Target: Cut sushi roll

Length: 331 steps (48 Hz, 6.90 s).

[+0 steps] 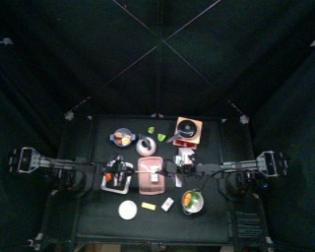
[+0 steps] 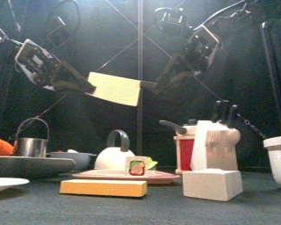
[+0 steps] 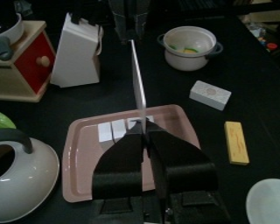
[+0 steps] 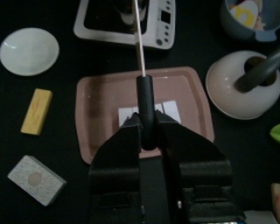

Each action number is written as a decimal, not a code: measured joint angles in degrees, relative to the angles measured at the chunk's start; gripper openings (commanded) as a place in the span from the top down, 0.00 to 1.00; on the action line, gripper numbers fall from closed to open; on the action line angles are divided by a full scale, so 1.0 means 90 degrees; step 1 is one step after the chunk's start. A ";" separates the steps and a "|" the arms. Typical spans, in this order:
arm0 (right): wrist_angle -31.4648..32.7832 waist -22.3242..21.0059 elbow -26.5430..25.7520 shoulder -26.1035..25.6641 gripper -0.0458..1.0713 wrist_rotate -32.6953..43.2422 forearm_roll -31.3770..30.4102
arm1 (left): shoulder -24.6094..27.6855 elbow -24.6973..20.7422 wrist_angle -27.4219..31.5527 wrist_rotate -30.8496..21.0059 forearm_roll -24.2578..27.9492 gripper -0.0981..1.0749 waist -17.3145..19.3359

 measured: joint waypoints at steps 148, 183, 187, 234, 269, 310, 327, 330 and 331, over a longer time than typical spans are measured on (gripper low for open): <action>-0.0586 -0.0811 0.0498 0.0937 0.69 -0.0010 -0.0488 | 0.2080 -0.0684 0.0195 0.0010 -0.0352 0.58 0.0322; -0.0576 -0.0771 0.0498 0.0918 0.69 -0.0010 -0.0508 | 0.2041 -0.0713 0.0381 0.0010 -0.0352 0.58 0.0312; -0.0566 -0.0762 0.0498 0.0918 0.69 -0.0010 -0.0508 | 0.2041 -0.0713 0.0391 0.0010 -0.0361 0.58 0.0303; -0.0576 -0.0752 0.0459 0.1074 0.69 -0.0010 -0.0518 | 0.2178 -0.0742 0.0439 0.0010 -0.0352 0.58 0.0312; -0.0547 -0.0752 0.0381 0.1416 0.69 -0.0010 -0.0527 | 0.2510 -0.1006 0.0986 0.0010 -0.0352 0.58 0.0312; -0.0137 -0.0752 -0.0039 0.1865 0.69 -0.0010 -0.0459 | 0.2568 -0.1025 0.1211 0.0010 -0.0352 0.58 0.0322; -0.0127 -0.0801 -0.0137 0.1875 0.69 -0.0010 -0.0234 | 0.2695 -0.1143 0.1289 0.0000 -0.0488 0.58 0.0469; -0.0117 -0.0830 -0.0146 0.1875 0.69 -0.0010 -0.0215 | 0.2754 -0.1191 0.1309 0.0000 -0.0498 0.58 0.0498; -0.0117 -0.0830 -0.0146 0.1875 0.69 0.0000 -0.0205 | 0.2764 -0.1201 0.1309 0.0010 -0.0498 0.58 0.0508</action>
